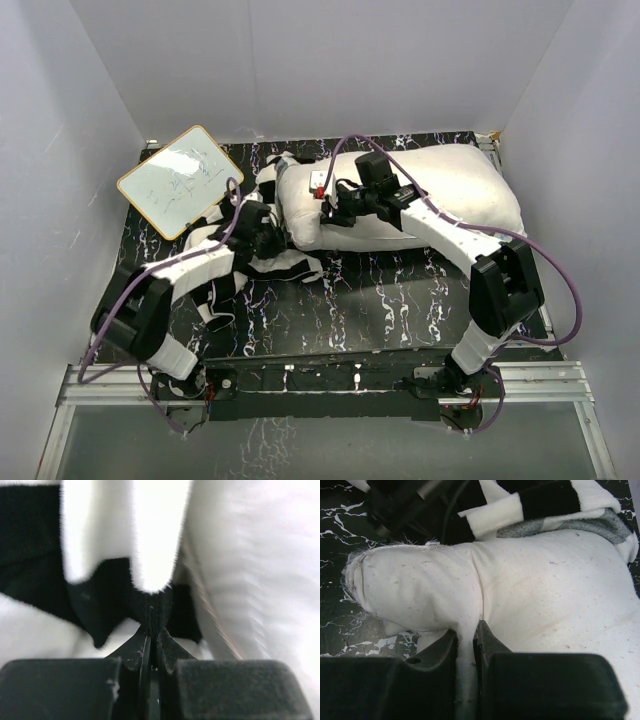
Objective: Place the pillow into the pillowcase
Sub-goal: Stuff the pillow into the pillowcase.
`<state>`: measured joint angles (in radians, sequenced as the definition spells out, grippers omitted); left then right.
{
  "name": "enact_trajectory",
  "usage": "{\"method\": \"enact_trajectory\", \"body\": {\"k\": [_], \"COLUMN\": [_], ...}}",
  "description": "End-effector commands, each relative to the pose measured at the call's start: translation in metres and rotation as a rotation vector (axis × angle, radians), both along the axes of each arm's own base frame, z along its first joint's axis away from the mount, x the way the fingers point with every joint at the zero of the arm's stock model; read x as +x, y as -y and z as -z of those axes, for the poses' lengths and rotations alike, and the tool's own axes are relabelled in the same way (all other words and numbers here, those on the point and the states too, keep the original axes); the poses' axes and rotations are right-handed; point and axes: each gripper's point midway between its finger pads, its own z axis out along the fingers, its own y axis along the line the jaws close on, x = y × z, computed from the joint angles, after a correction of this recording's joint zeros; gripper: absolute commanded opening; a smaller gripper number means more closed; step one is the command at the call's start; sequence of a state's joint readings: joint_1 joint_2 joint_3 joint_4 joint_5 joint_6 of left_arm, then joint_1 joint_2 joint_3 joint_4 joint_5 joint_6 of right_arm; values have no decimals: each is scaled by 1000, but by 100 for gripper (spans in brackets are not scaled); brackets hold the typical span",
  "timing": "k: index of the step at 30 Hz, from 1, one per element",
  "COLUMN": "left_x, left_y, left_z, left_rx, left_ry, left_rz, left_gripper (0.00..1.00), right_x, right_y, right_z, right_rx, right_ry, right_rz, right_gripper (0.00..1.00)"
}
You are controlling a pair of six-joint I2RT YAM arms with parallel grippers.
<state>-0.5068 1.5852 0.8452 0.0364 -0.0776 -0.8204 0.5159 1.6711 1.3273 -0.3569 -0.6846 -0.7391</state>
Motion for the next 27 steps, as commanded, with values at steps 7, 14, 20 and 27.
{"method": "enact_trajectory", "body": {"k": [7,14,20,27], "left_x": [-80,-105,-118,-134], "left_y": [40,61,66,69], "left_z": [-113,-137,-199,-231], "left_rx": [-260,-393,-487,-579], "left_ry": [72,20,103,115], "left_rz": [445,602,671,703], "left_gripper": [0,1,1,1], "right_x": [26,10,21,-13], "right_y": [-11,-54,-44,-48], "right_z": [-16,-4,47,68], "right_rx": [5,57,-35,-11], "right_ry": [80,-39,-87,-207], "right_rz": [19,75,217,178], "right_gripper": [8,8,8,8]}}
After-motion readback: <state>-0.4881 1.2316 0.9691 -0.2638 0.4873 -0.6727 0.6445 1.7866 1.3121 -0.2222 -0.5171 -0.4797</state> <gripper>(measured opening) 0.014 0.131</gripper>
